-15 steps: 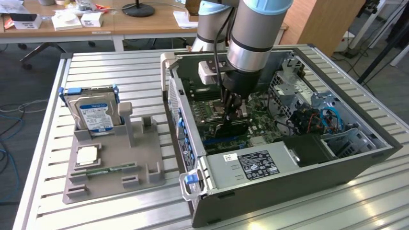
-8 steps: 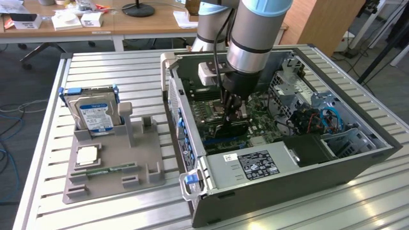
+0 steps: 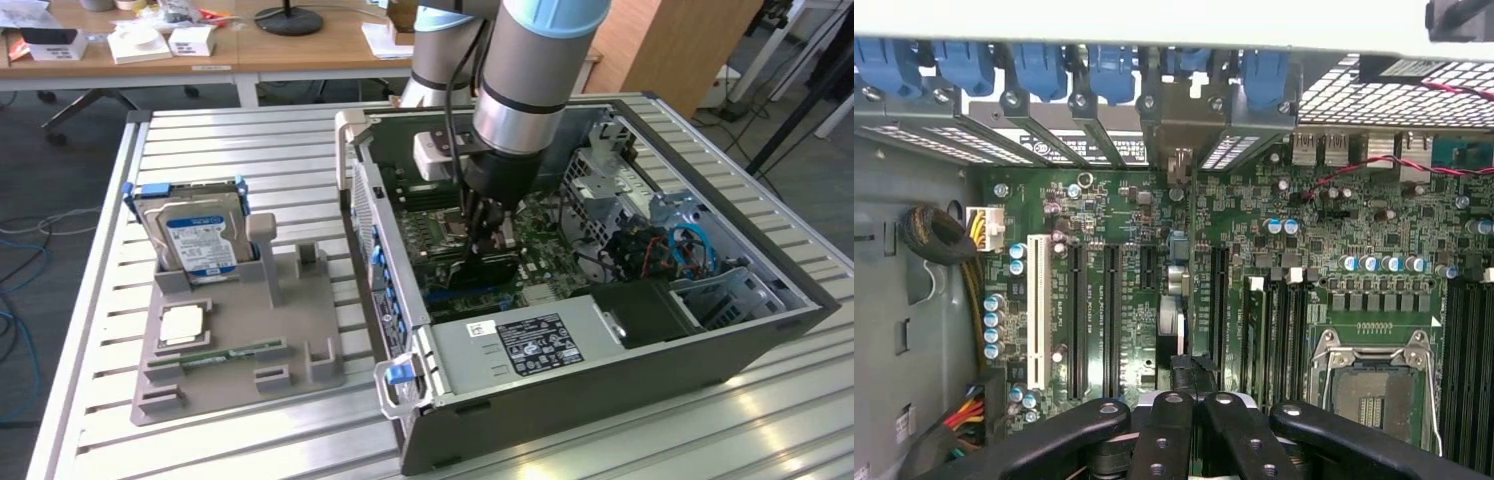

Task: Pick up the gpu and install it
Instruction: 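Press down on the gpu until it lock into place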

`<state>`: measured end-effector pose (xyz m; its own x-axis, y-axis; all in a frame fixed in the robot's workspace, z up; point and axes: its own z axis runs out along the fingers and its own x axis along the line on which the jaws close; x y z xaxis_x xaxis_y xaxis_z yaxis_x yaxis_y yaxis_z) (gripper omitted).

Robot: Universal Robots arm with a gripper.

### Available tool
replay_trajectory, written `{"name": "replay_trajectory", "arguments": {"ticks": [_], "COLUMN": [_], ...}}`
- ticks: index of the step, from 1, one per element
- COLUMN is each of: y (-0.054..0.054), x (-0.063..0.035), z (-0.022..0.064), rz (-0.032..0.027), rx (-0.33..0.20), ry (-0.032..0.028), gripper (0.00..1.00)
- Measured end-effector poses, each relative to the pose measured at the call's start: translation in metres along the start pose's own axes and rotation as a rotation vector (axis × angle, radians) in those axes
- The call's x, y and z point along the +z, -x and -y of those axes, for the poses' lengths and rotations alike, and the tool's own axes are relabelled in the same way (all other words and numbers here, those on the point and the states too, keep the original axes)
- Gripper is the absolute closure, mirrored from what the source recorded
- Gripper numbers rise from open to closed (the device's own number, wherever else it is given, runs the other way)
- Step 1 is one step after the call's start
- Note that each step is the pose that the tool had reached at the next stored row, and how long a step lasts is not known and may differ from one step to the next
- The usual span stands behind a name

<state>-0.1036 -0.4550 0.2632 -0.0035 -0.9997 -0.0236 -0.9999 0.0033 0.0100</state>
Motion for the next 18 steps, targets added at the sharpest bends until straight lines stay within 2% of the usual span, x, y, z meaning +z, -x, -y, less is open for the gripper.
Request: {"name": "replay_trajectory", "arguments": {"ticks": [18], "y": [-0.0002], "x": [0.0041], "z": [-0.0023], "rz": [0.0012], "rx": [0.000], "ry": [-0.0004], "gripper": [0.90]}}
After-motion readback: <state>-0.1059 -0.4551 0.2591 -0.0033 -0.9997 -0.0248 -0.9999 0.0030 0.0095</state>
